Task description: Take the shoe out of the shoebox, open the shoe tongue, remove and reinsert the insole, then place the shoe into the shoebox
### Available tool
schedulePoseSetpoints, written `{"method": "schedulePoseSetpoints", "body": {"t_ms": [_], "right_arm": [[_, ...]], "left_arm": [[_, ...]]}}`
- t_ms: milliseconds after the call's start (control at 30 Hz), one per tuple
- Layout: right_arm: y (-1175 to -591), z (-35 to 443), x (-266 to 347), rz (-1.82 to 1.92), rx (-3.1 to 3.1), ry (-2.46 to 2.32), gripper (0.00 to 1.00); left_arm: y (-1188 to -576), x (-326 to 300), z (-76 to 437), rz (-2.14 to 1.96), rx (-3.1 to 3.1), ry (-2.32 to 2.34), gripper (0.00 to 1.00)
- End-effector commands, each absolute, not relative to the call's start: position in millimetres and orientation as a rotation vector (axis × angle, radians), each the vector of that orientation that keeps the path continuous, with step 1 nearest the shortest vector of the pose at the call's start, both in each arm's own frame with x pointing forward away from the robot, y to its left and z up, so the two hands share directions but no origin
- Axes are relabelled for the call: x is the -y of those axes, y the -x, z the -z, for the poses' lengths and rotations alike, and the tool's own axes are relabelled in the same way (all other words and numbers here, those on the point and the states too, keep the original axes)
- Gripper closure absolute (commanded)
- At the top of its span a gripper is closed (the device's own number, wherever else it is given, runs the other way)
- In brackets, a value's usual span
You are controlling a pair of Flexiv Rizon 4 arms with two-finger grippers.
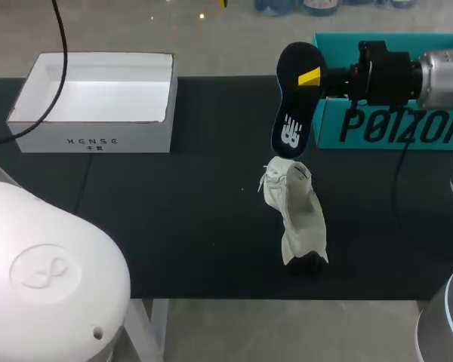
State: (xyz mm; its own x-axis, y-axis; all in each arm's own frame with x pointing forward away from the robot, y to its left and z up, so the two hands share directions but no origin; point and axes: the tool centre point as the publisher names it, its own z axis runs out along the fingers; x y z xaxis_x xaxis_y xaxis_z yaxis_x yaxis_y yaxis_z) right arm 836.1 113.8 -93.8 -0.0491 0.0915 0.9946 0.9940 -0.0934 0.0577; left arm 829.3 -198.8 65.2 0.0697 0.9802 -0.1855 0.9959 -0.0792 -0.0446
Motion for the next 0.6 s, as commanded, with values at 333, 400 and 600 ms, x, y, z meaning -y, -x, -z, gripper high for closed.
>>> {"method": "schedulePoseSetpoints", "body": {"t_ms": [333, 400, 600], "right_arm": [[-837, 94, -115, 1.272, 1.270, 1.325, 1.00], [-837, 94, -115, 1.272, 1.270, 1.325, 1.00], [-837, 94, -115, 1.272, 1.270, 1.325, 1.00]], "left_arm": [[-800, 136, -37, 1.074, -1.486, -1.516, 0.00], [-796, 132, -35, 1.112, -1.426, -1.456, 0.00], [-786, 128, -28, 1.180, -1.309, -1.317, 0.00]]}}
